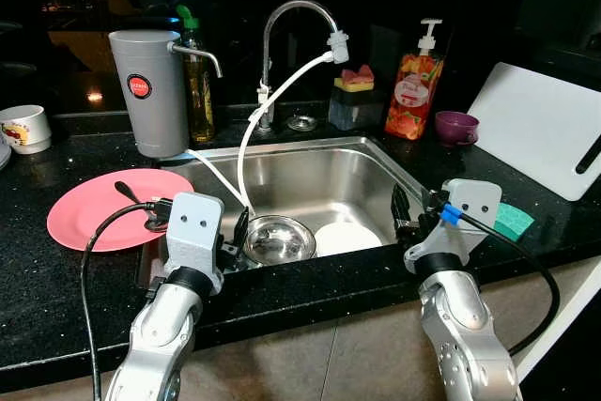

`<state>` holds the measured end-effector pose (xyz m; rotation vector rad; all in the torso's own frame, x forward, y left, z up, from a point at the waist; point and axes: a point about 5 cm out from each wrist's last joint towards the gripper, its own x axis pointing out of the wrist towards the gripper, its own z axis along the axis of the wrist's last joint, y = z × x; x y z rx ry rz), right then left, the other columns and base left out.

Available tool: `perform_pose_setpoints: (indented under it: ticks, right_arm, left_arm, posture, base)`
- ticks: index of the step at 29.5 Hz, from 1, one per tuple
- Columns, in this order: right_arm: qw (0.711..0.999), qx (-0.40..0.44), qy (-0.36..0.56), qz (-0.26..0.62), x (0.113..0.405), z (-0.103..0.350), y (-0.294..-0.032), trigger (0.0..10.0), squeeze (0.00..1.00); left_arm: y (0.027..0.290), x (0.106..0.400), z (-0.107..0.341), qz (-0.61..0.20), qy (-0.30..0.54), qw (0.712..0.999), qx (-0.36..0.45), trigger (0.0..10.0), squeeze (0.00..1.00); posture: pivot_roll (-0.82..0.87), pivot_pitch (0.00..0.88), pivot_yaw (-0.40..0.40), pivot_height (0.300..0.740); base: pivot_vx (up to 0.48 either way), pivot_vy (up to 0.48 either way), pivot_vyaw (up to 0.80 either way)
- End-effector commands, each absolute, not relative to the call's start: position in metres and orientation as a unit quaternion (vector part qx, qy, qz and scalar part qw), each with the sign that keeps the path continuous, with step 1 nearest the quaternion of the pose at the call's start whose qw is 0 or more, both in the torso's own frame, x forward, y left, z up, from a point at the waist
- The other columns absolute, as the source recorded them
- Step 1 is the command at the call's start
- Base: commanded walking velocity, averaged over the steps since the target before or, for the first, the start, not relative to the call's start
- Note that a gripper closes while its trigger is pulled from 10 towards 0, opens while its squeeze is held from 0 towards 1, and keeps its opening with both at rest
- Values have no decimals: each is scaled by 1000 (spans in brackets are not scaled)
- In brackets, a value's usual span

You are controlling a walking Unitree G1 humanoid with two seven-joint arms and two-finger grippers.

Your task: Kitchen organization

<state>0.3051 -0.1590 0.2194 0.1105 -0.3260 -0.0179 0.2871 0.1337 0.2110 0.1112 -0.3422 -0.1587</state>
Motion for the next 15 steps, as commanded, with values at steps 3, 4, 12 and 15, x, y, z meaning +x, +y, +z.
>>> perform_pose_setpoints:
  ticks: [3,4,12,15]
  right_arm:
    - [984,55,-169,-11,305,224,-160,10000,0]
    - [984,55,-169,-11,305,224,-160,10000,0]
    - [984,56,-169,-11,305,223,-160,10000,0]
    - [984,57,-169,-12,305,223,-159,10000,0]
  left_arm:
    - [132,288,210,-83,-170,980,57,10000,0]
    - [132,288,210,-83,-170,980,57,10000,0]
    - [132,288,210,-84,-170,980,57,10000,0]
    - [132,289,210,-84,-170,980,58,10000,0]
  posture:
    - [98,42,-53,740]
    - [98,42,-53,740]
    - [100,40,-50,740]
    - [102,40,-47,740]
  base:
    - [0,0,0]
    - [0,0,0]
    - [0,0,0]
    - [0,0,0]
